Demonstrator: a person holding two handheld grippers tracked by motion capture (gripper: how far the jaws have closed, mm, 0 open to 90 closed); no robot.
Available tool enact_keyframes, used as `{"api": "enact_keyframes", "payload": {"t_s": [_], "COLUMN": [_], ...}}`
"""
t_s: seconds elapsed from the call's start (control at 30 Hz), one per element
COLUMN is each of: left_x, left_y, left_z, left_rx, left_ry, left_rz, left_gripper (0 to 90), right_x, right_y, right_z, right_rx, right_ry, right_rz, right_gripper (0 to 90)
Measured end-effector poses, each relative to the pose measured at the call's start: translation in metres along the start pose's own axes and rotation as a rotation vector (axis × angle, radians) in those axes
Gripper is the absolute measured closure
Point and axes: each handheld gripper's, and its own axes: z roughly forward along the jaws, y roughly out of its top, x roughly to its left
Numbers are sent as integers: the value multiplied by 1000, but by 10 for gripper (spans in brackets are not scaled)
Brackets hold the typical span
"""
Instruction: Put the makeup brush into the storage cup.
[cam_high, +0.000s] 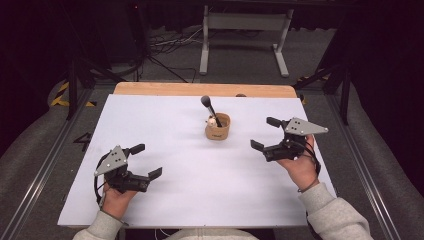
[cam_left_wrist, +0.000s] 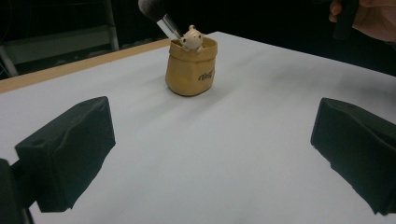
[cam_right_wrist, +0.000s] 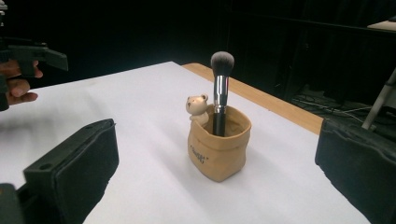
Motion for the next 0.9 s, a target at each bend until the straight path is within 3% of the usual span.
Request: {"api": "enact_keyframes", "payload": {"t_s": [0.4, 0.7, 0.9], "left_x": [0, -5, -6], "left_y": [-4, -8, -11], "left_z": [-6, -6, -6], "left_rx": [-21, -61, -73], "left_ry": [-19, 9, 1], "left_rz": [-11, 15, -1], "left_gripper": [1, 0, 0], "right_x": [8, 13, 15], "right_y": [-21, -35, -45], "right_z": [-18, -27, -28], "right_rx": [-12, -31, -33], "right_ry": [9, 4, 2], "right_rz": [17, 32, 28], "right_gripper": [0, 0, 0]}}
